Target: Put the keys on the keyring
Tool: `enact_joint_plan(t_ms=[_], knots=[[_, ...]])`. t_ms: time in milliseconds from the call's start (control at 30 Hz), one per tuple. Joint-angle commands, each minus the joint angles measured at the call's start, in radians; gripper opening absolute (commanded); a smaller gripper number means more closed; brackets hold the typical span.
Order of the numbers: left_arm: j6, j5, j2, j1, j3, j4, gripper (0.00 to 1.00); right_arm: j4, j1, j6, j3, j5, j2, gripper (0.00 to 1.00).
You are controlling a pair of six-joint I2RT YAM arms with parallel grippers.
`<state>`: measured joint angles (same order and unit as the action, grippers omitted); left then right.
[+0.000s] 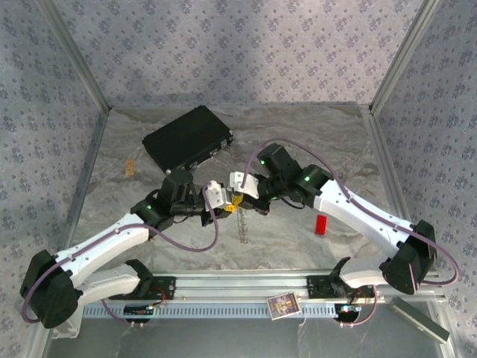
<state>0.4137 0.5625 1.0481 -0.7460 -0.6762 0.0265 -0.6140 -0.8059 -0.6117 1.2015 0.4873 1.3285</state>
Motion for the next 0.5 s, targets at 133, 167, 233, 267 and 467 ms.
enact_joint_plan(t_ms=[133,167,233,267,467], knots=[[-0.004,0.064,-0.028,0.002,-0.012,-0.039,0.11,0.008,-0.008,-0.017,0.035,0.035,0.001,0.00],[-0.006,0.068,-0.030,0.002,-0.012,-0.044,0.11,0.008,-0.009,-0.017,0.032,0.037,0.001,0.00],[-0.012,0.077,-0.034,0.002,-0.009,-0.054,0.11,0.008,-0.010,-0.018,0.029,0.033,0.003,0.00],[-0.014,0.082,-0.035,0.003,-0.010,-0.059,0.12,0.009,-0.009,-0.017,0.026,0.031,0.002,0.00],[-0.051,0.108,-0.039,0.002,0.007,-0.121,0.00,0.038,-0.013,-0.009,0.010,0.026,0.000,0.00]])
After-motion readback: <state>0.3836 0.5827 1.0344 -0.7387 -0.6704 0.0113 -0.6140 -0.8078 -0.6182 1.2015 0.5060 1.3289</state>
